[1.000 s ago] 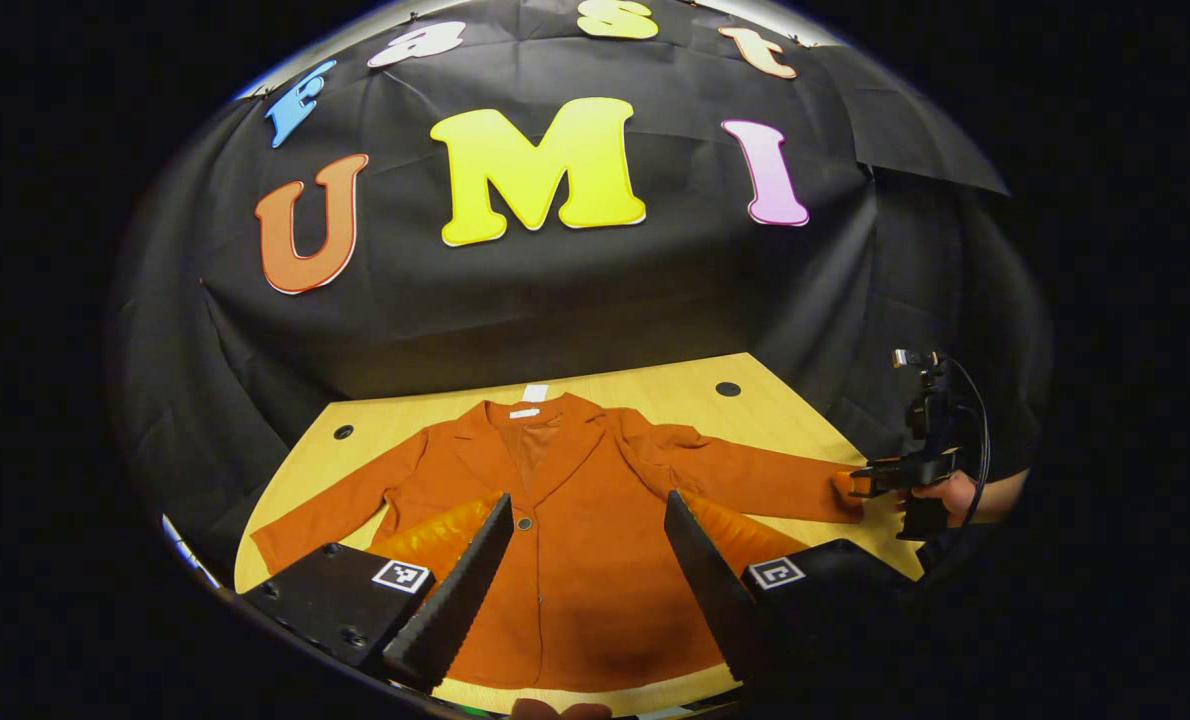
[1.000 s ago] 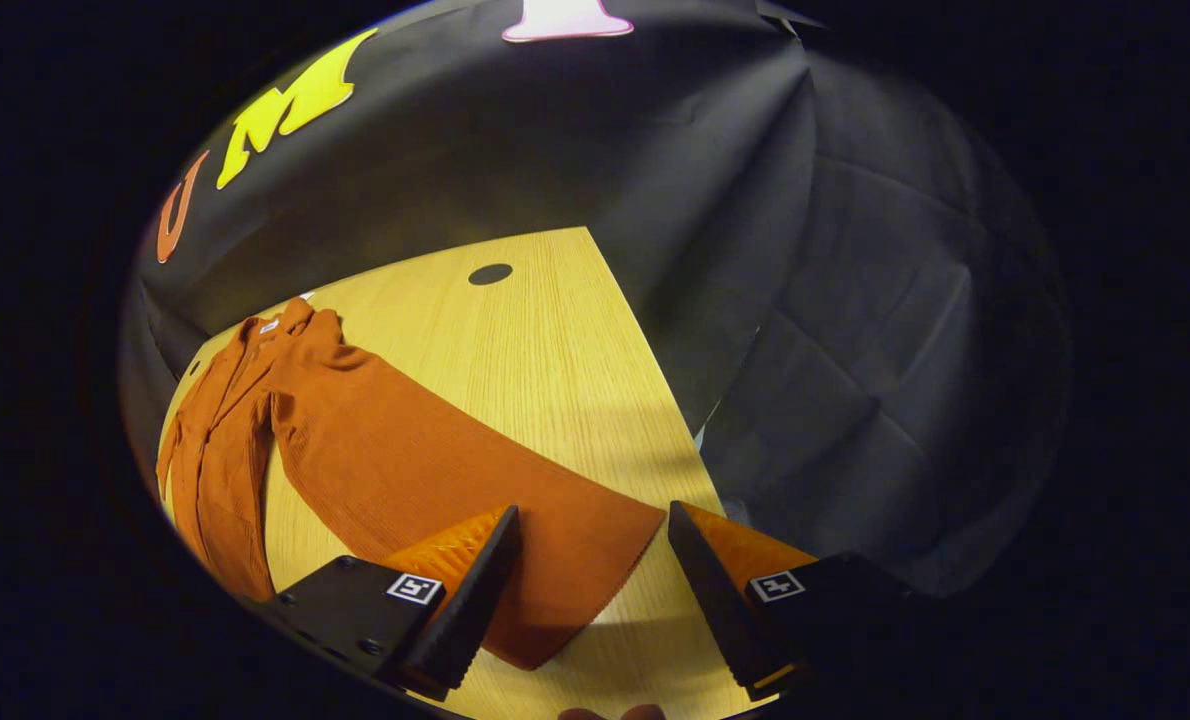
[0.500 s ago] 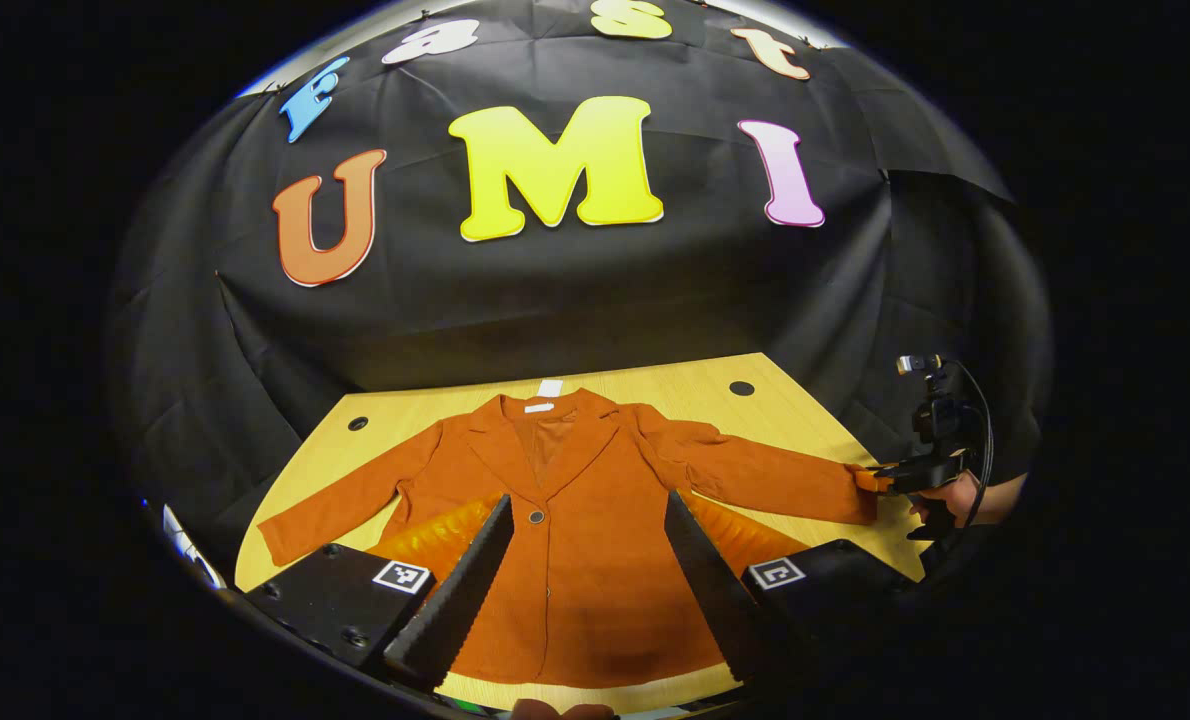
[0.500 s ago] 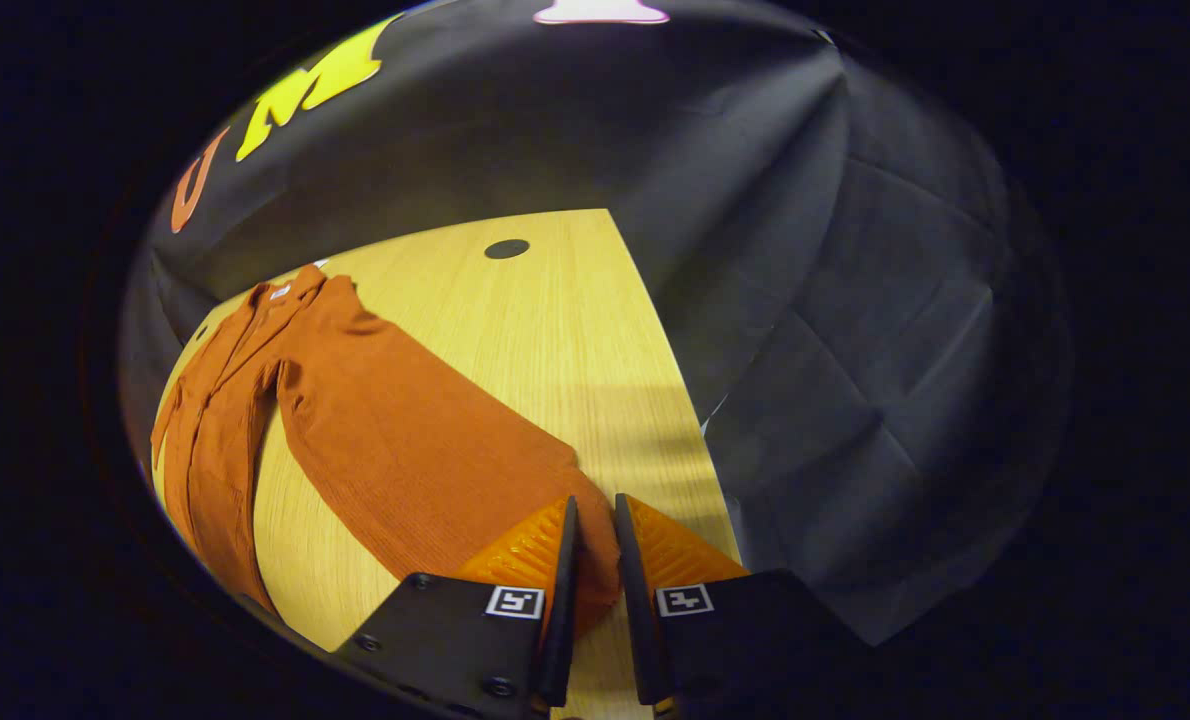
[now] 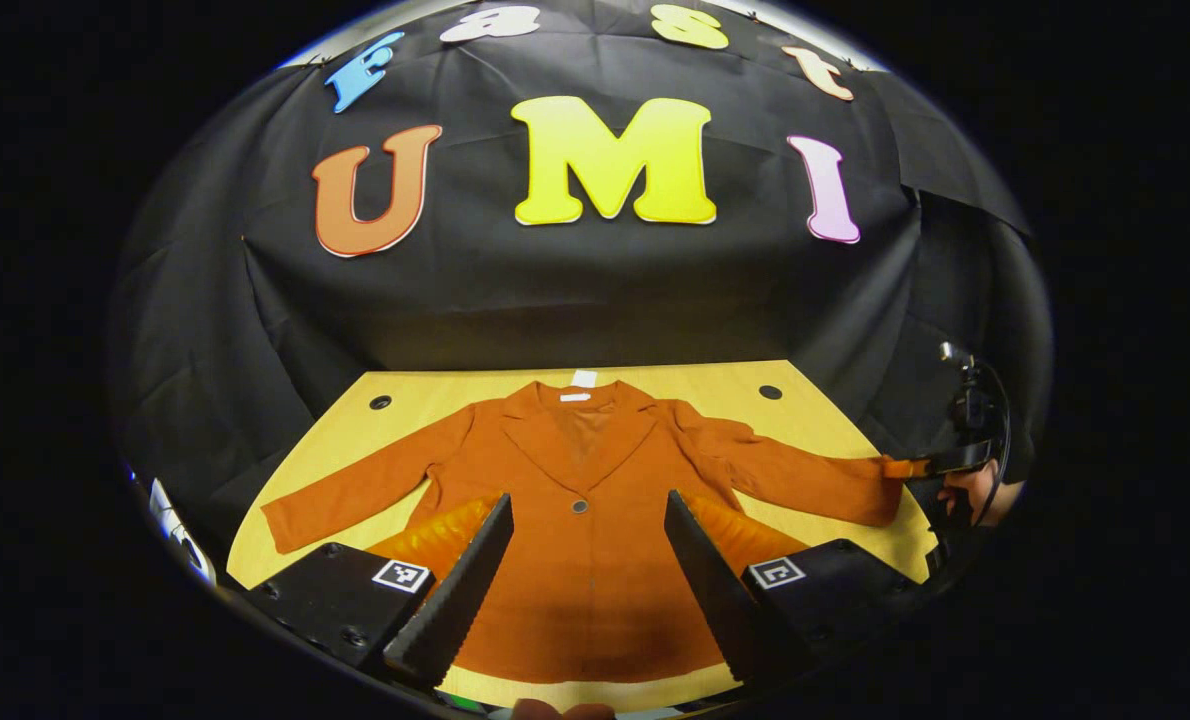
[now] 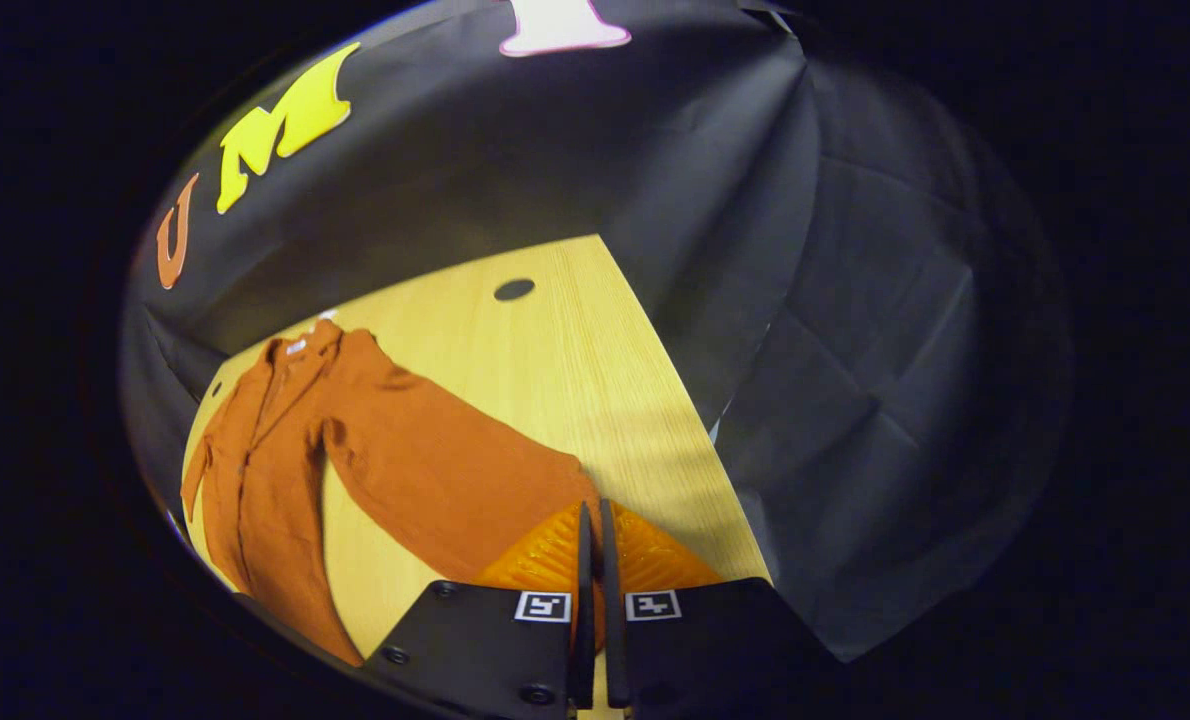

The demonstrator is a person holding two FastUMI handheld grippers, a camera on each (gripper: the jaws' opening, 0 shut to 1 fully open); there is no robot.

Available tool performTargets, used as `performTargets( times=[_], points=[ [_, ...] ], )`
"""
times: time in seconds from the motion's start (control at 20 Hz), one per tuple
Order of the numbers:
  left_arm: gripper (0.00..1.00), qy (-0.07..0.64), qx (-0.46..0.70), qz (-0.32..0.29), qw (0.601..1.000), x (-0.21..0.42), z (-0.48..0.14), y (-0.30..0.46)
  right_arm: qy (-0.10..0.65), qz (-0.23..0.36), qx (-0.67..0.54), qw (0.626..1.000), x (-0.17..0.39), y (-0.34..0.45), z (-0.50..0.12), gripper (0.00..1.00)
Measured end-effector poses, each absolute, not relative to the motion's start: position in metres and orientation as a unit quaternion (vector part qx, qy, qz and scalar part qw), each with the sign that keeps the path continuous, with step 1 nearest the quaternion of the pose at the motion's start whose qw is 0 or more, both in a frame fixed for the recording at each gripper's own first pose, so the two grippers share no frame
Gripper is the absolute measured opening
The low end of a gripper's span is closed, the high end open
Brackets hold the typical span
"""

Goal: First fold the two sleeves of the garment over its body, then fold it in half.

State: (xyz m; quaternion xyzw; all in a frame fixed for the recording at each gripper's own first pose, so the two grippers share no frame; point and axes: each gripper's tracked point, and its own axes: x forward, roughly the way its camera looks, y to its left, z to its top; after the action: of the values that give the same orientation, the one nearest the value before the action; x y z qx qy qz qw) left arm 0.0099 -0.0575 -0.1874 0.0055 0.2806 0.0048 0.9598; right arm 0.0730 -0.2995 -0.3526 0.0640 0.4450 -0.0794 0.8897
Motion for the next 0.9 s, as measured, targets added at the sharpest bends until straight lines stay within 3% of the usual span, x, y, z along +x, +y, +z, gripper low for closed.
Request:
performTargets(
  times=[0.3,0.55,0.7,0.9],
  points=[
    [0.99,0.262,-0.022,0.019,0.965,0.016,-0.187,0.037,0.398,-0.021,0.046,0.916,0.149,-0.174,-0.227,0.05],
    [1.00,0.233,-0.013,0.047,0.971,0.021,-0.177,0.138,0.366,0.050,0.028,0.929,0.214,-0.027,-0.168,0.05],
    [0.99,0.219,-0.038,0.066,0.973,0.017,-0.172,0.188,0.382,0.095,0.009,0.919,0.228,0.059,-0.179,0.05],
    [1.00,0.207,-0.076,0.092,0.971,0.000,-0.169,0.248,0.433,0.145,0.014,0.889,0.240,0.170,-0.244,0.05]
  ],
)
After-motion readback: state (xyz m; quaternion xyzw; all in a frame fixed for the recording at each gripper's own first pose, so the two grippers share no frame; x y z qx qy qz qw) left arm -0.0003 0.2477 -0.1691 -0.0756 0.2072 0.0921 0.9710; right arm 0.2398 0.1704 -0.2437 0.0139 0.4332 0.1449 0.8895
